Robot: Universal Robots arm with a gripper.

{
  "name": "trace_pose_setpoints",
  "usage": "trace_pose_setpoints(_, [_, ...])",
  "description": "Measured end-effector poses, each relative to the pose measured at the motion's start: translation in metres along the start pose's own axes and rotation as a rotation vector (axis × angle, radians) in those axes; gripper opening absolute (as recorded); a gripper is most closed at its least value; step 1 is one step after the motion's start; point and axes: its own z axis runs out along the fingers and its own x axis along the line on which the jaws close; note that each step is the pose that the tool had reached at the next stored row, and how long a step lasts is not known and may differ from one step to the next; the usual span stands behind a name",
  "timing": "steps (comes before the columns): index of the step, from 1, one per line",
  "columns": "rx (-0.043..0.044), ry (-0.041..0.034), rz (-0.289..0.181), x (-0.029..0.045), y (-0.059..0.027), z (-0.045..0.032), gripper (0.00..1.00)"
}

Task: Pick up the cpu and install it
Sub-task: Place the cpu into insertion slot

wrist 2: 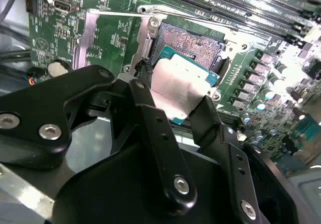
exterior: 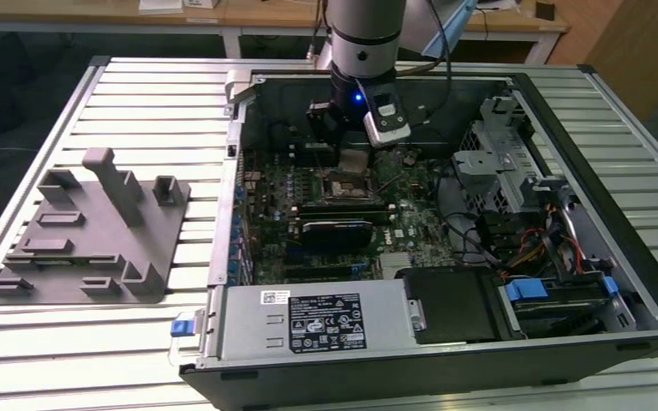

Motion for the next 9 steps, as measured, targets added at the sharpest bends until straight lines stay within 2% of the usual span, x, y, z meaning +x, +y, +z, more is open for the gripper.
trace_pose_setpoints(9, [0.0034, -0.0074, 0.105, 0.0000, 0.0000, 0.0001, 0.54])
